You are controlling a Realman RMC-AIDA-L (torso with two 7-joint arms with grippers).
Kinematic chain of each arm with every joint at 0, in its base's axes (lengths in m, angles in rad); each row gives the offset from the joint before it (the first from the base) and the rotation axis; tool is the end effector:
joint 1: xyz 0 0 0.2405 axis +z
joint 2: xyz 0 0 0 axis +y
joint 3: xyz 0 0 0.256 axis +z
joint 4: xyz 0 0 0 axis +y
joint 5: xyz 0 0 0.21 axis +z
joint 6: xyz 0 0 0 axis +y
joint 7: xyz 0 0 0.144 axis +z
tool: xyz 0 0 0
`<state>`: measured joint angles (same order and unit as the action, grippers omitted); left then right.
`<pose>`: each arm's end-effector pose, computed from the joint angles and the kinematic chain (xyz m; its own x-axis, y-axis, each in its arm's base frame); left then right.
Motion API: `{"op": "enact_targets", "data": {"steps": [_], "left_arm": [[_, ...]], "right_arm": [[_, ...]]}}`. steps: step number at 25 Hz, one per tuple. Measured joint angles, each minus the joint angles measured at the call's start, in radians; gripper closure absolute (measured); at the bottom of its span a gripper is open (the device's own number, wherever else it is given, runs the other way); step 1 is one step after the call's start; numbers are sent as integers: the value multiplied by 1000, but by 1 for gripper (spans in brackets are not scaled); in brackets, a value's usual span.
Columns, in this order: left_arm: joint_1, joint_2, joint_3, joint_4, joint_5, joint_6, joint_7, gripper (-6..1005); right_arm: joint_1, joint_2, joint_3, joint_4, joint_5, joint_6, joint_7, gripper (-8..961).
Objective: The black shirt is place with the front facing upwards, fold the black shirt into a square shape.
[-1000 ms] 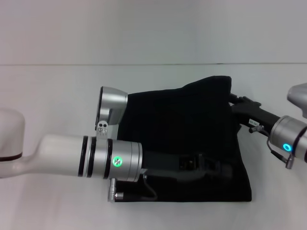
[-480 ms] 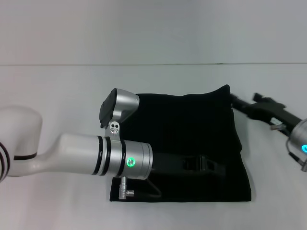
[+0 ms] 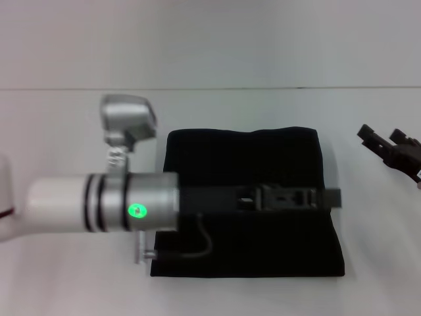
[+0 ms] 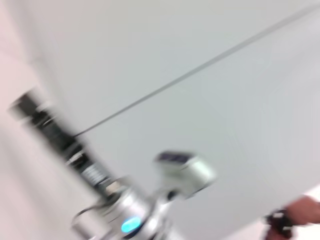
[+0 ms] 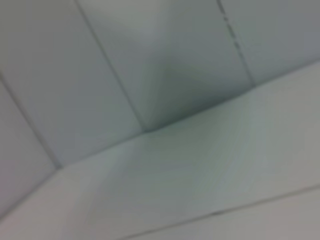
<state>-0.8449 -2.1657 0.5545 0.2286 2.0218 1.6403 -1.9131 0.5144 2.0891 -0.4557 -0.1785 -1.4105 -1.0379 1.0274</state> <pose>-0.1493 0.3214 -0.0875 0.3531 0.8622 0.3633 0.6255 -0.5063 0.5936 0.3362 0.3516 -0.0150 0.3925 -0.3060 -0.8674 -0.9092 -0.2715 -0.3156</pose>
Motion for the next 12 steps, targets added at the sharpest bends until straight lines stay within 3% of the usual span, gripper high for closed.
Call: {"op": "enact_targets", "data": {"steps": [3, 7, 9, 12], "left_arm": [[47, 24, 4, 73, -9, 100, -23, 637], [132, 94, -9, 97, -19, 108, -46, 480], [182, 130, -38, 98, -26, 74, -47, 401], [231, 162, -64, 99, -27, 5, -72, 258]], "right_arm": [[-23, -3, -26, -11, -63, -136, -16, 6], [-30, 0, -97, -29, -204, -271, -61, 6], [-18, 4, -132, -25, -254, -278, -97, 6], [4, 8, -154, -1, -285, -195, -123, 6]]}}
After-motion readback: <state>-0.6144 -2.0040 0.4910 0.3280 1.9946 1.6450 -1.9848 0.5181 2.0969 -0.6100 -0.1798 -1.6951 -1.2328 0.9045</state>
